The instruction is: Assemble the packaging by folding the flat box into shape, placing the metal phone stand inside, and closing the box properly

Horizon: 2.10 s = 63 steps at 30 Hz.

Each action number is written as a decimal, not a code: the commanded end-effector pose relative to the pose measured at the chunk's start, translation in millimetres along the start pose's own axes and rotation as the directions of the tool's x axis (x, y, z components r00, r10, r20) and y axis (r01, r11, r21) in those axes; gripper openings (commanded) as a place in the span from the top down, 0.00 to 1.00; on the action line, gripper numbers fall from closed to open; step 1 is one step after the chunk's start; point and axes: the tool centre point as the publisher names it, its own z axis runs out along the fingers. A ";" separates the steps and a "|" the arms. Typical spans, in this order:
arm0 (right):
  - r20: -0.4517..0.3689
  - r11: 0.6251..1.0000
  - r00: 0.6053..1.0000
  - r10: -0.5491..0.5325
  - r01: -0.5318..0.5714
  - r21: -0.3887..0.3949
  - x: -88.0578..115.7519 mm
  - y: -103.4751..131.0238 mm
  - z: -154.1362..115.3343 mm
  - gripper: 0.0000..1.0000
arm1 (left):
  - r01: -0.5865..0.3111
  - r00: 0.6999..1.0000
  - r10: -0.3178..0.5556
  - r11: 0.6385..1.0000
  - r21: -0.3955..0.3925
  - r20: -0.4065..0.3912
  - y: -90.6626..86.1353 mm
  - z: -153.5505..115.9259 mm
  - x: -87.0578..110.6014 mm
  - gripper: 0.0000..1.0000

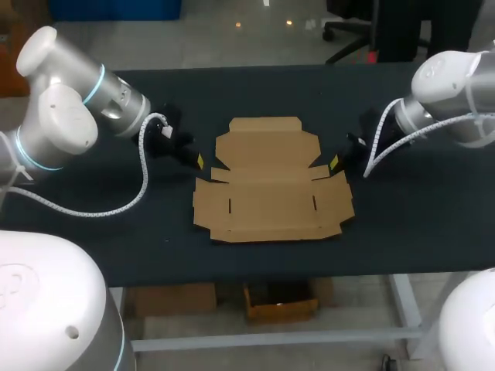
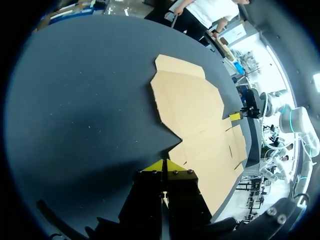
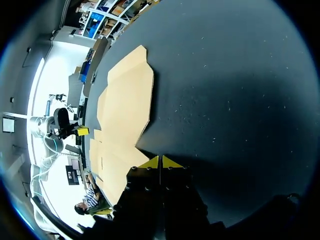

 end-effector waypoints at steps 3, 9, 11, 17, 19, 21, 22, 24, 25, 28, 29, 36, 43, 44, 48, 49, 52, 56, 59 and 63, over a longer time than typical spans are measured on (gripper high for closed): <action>-0.011 1.000 1.000 0.005 -0.005 0.001 -3.5 -1.0 3.1 1.00 | 0.022 1.000 -0.022 1.000 -0.007 -0.008 -0.3 8.6 -3.7 1.00; -0.018 1.000 1.000 0.009 -0.009 -0.002 -5.0 -2.2 5.3 1.00 | 0.049 0.999 -0.050 0.998 -0.027 -0.006 1.0 14.7 -1.0 1.00; -0.021 1.000 1.000 0.009 -0.009 -0.002 -5.1 -2.0 6.2 1.00 | 0.052 0.999 -0.052 0.998 -0.026 -0.006 1.9 16.1 0.0 1.00; -0.030 1.000 1.000 0.005 -0.006 -0.005 -4.9 -1.5 8.8 1.00 | 0.064 0.998 -0.064 0.998 -0.027 -0.007 2.5 21.7 -1.6 1.00; -0.033 1.000 0.999 0.005 -0.005 -0.004 -5.0 -1.6 9.7 1.00 | 0.072 0.997 -0.072 0.997 -0.027 -0.011 2.9 23.3 -2.9 1.00; -0.035 1.000 0.999 0.006 -0.006 -0.004 -5.4 -2.0 10.4 1.00 | 0.076 0.997 -0.076 0.997 -0.029 -0.013 3.3 24.9 -3.9 1.00; -0.036 1.000 0.999 0.007 -0.007 -0.004 -5.6 -2.2 10.6 1.00 | 0.078 0.997 -0.079 0.996 -0.030 -0.012 3.5 25.7 -4.3 1.00; -0.037 1.000 0.999 0.008 -0.008 -0.005 -5.9 -2.7 11.1 1.00 | 0.083 0.996 -0.083 0.996 -0.033 -0.014 3.6 27.3 -4.8 1.00; -0.038 1.000 0.999 0.009 -0.009 -0.005 -6.0 -2.9 11.2 1.00 | 0.084 0.996 -0.085 0.996 -0.034 -0.014 3.8 28.0 -4.8 1.00; -0.042 1.000 0.999 0.011 -0.011 -0.007 -6.2 -3.7 12.2 1.00 | 0.086 0.996 -0.087 0.996 -0.040 -0.020 4.5 30.2 -4.5 1.00; -0.043 1.000 0.999 0.011 -0.012 -0.007 -6.2 -3.7 12.6 1.00 | 0.086 0.996 -0.087 0.995 -0.041 -0.021 4.4 30.8 -4.5 1.00; -0.048 1.000 0.999 0.010 -0.010 -0.005 -4.2 -5.3 15.6 1.00 | 0.089 0.996 -0.090 0.995 -0.047 -0.026 4.3 33.1 -3.4 1.00; -0.051 1.000 0.999 0.006 -0.006 -0.005 -0.4 -6.8 16.8 1.00 | 0.092 0.995 -0.094 0.994 -0.053 -0.028 4.3 36.7 -3.1 1.00; -0.052 1.000 0.999 0.004 -0.005 -0.005 0.3 -6.9 17.1 1.00 | 0.093 0.995 -0.095 0.994 -0.054 -0.029 4.4 37.3 -3.2 1.00; -0.050 1.000 0.999 0.002 -0.002 0.002 1.9 -5.9 19.0 1.00 | 0.104 0.994 -0.105 0.993 -0.062 -0.025 4.0 39.9 -4.3 1.00; -0.050 1.000 0.999 0.002 -0.002 0.003 1.9 -5.9 19.1 1.00 | 0.107 0.994 -0.108 0.992 -0.062 -0.025 4.0 40.0 -5.0 1.00; -0.052 1.000 0.999 0.002 -0.002 0.003 2.0 -5.6 19.4 1.00 | 0.112 0.993 -0.114 0.992 -0.064 -0.027 4.1 40.6 -6.4 1.00; -0.057 1.000 0.998 0.005 -0.005 0.003 1.2 -4.9 20.5 1.00 | 0.118 0.992 -0.120 0.991 -0.069 -0.028 4.2 41.8 -7.0 1.00; -0.061 1.000 0.998 0.008 -0.007 0.002 1.0 -5.0 20.7 1.00 | 0.119 0.992 -0.121 0.990 -0.070 -0.030 4.2 42.2 -6.6 1.00; -0.062 1.000 0.998 0.008 -0.008 0.000 0.9 -5.5 19.7 1.00 | 0.120 0.992 -0.123 0.990 -0.072 -0.033 4.2 42.6 -6.1 1.00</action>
